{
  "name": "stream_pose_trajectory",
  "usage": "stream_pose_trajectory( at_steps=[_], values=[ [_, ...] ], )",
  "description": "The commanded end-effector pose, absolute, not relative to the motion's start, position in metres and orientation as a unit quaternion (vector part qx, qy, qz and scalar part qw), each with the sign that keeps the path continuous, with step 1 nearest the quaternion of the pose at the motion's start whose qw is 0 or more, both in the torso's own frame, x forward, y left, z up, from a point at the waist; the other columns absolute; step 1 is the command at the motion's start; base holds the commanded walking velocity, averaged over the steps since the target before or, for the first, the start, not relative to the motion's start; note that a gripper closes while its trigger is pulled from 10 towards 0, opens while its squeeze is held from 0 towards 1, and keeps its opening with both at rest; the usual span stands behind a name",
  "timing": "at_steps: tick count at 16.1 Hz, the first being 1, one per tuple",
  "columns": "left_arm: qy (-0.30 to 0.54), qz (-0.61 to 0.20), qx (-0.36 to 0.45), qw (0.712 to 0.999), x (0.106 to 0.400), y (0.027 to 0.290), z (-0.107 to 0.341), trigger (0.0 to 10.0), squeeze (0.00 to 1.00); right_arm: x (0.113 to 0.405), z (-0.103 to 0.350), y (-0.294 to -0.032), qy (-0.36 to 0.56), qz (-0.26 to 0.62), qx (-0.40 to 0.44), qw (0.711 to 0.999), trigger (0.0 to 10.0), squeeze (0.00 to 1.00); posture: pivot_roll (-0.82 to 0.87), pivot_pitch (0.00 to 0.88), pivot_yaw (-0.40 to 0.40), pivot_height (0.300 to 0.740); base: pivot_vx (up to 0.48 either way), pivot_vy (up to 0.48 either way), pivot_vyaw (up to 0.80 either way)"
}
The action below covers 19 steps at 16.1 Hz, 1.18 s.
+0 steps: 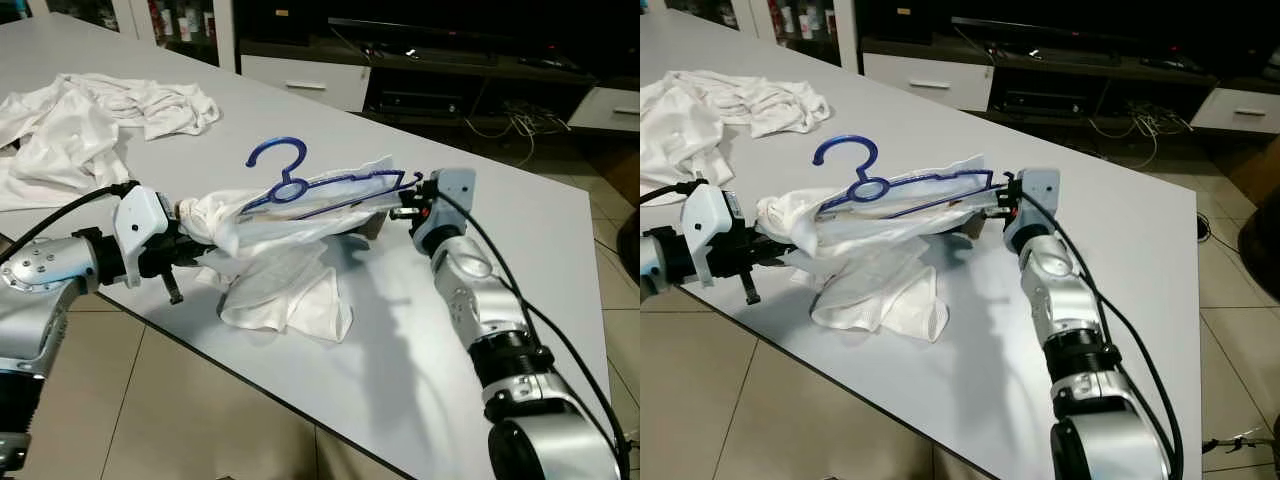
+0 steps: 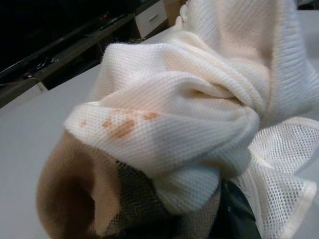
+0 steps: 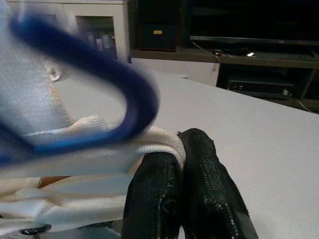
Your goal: Hang hanger
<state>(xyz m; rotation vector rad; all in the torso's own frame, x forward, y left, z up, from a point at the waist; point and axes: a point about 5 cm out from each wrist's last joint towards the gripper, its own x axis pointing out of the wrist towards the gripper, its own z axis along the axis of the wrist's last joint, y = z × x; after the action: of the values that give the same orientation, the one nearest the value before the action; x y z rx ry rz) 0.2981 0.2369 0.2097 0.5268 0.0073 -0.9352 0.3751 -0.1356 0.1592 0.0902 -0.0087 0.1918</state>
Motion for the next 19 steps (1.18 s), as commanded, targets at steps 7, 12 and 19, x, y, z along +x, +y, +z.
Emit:
stream_pose_trajectory(
  at_steps=[7,12,19],
  values=[
    [0.058,-0.368,0.356,0.857,0.300,0.281,0.236,0.0,0.00,0.375,0.161,-0.193,0.001,0.034,0.035,0.999,0.0,0.00,0.07,0.057,-0.080,0.740,0.000,0.000,0.00],
    [0.073,-0.350,0.394,0.847,0.305,0.287,0.248,0.0,0.00,0.374,0.171,-0.182,-0.016,0.080,-0.023,0.996,0.0,0.00,0.07,0.056,-0.083,0.740,0.000,0.000,0.00],
    [0.152,-0.373,0.430,0.808,0.301,0.288,0.233,0.0,0.00,0.368,0.206,-0.167,-0.099,0.120,-0.231,0.961,0.0,0.00,0.07,0.056,-0.087,0.740,0.000,0.000,0.00]
  ],
)
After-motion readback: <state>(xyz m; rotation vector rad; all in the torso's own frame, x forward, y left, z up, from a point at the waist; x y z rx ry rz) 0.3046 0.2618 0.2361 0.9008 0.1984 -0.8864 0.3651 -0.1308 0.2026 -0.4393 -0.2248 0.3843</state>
